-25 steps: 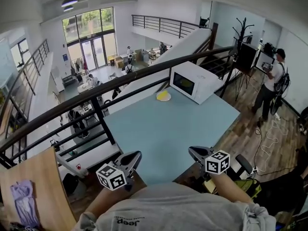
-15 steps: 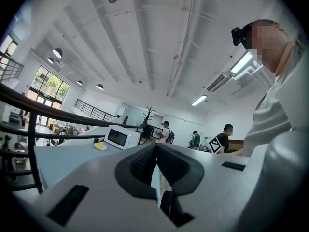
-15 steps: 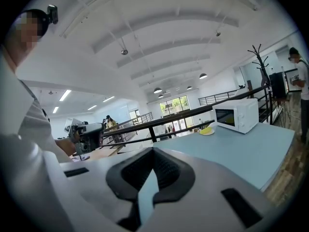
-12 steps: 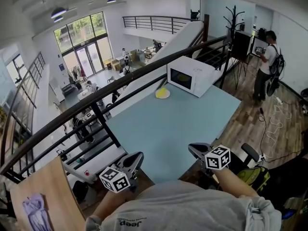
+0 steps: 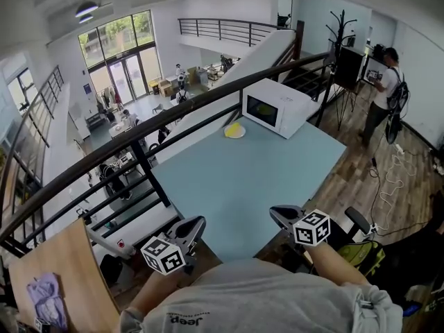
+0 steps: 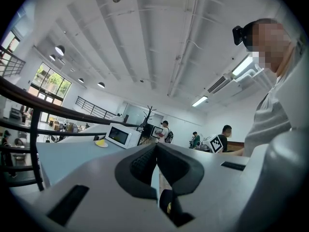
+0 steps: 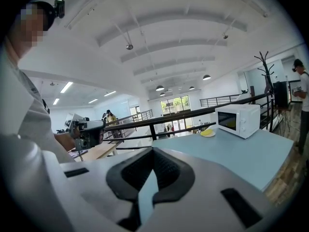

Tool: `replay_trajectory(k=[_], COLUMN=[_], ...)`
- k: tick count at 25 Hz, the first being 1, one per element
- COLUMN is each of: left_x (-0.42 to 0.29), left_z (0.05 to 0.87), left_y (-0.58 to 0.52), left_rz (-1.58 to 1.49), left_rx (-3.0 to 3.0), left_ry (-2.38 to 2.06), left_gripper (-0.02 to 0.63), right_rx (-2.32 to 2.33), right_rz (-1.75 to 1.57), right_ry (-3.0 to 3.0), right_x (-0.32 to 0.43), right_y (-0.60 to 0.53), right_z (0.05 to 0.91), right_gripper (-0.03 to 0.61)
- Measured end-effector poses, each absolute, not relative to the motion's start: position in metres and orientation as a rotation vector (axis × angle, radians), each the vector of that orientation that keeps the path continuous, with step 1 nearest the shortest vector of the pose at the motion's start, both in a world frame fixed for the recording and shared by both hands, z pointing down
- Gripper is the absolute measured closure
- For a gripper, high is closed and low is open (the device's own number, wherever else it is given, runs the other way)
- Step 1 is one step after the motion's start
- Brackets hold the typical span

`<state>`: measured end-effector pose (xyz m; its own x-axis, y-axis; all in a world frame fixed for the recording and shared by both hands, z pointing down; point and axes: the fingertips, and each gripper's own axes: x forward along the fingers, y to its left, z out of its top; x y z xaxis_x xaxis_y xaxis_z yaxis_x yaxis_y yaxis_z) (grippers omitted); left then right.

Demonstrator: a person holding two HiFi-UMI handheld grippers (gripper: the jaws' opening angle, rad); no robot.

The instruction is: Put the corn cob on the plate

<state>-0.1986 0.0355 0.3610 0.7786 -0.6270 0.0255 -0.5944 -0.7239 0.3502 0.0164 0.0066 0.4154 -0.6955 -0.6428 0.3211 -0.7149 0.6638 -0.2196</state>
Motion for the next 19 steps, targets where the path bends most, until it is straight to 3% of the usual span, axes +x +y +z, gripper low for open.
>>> replay_trajectory(k=[19], left_x=[-0.194], left_z=[0.358], left_y=[0.048], left_rz=[-0.132], left_rx=[2.635], left_ry=[-0.934], left_gripper=[0.594], right_rx=[1.078], right_rz=[0.485], right_ry=[-2.669], right_x=[0.02], right_y=[0.023], right_z=[0.415], right_gripper=[0.563])
